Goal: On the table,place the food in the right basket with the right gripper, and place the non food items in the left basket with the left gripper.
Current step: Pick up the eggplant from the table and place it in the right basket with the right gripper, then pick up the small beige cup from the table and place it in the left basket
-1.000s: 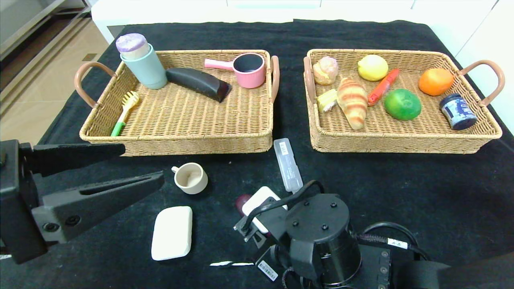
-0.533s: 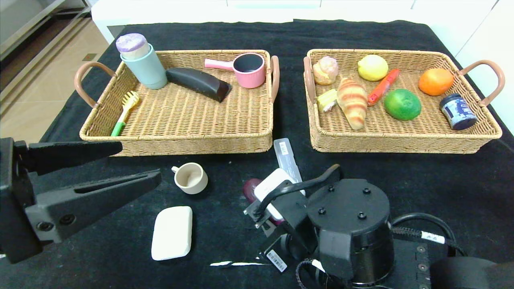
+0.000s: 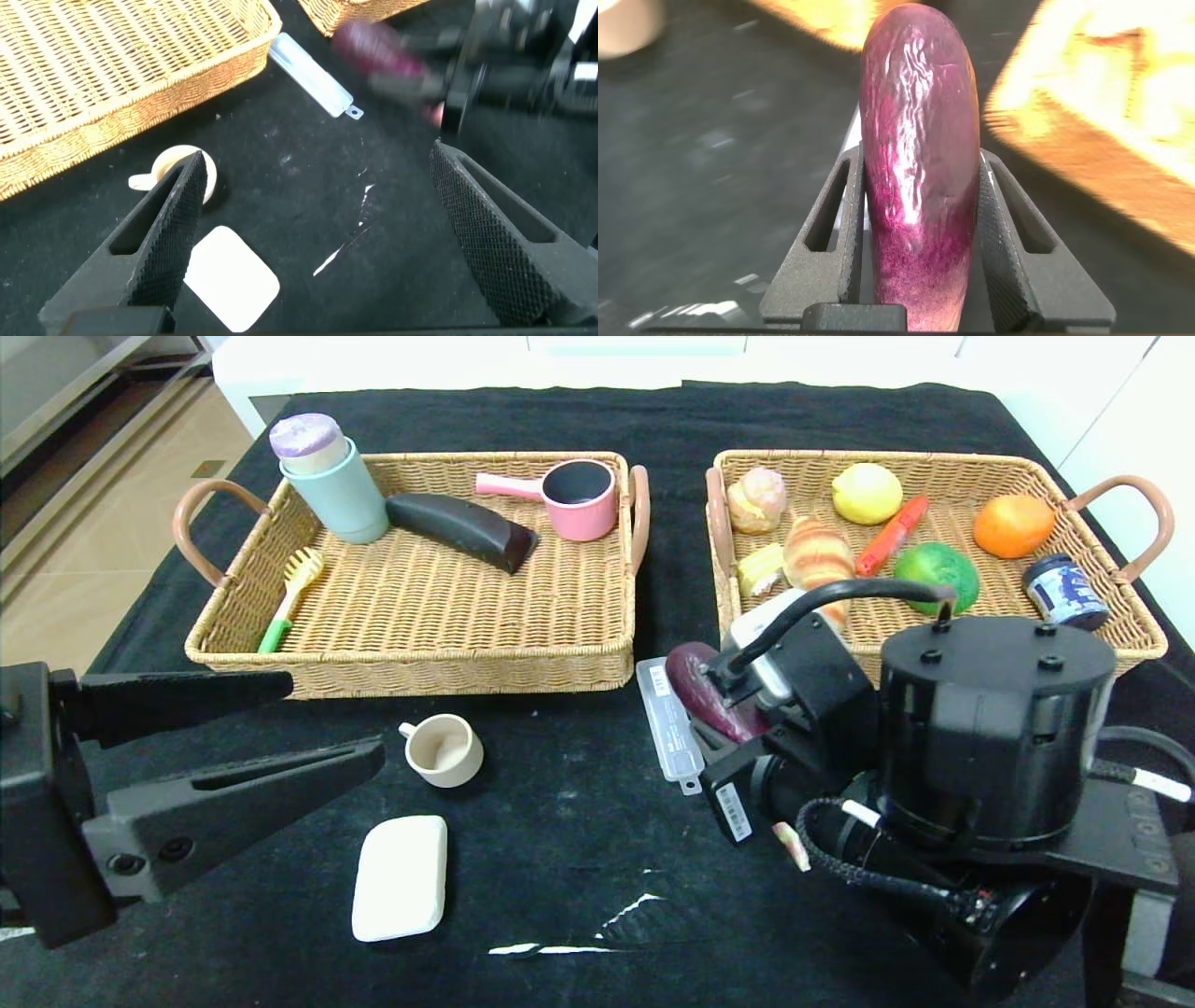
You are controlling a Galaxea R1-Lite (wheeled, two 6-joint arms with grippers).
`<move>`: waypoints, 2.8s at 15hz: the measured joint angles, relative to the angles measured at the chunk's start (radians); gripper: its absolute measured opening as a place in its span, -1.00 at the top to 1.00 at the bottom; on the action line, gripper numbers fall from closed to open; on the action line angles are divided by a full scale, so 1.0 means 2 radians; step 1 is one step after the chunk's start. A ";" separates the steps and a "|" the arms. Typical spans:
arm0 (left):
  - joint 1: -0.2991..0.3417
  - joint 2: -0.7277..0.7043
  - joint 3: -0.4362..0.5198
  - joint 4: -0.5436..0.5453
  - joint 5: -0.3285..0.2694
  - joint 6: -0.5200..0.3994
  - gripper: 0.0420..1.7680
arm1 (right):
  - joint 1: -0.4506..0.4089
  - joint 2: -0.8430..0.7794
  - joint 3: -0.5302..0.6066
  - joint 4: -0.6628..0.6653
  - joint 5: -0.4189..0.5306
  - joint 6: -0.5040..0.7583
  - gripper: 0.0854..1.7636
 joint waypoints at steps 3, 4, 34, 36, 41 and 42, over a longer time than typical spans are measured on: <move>0.000 0.000 0.000 0.000 0.000 0.000 -0.94 | -0.034 -0.016 -0.004 0.000 0.000 0.000 0.16; 0.000 0.000 0.000 0.000 0.000 0.000 -0.94 | -0.046 -0.020 -0.011 0.000 0.000 0.000 0.16; -0.001 0.010 0.006 -0.005 -0.001 0.000 -0.94 | -0.236 0.088 -0.278 0.048 0.014 -0.053 -0.36; -0.001 0.010 0.006 -0.005 -0.001 0.000 -0.94 | -0.235 0.087 -0.276 0.048 0.014 -0.053 -0.49; -0.001 0.009 0.007 -0.004 -0.001 0.001 -0.94 | -0.221 0.050 -0.243 0.073 0.065 -0.050 -0.69; -0.001 0.008 0.006 -0.004 -0.001 0.002 -0.94 | -0.217 0.030 -0.224 0.096 0.097 -0.049 -0.72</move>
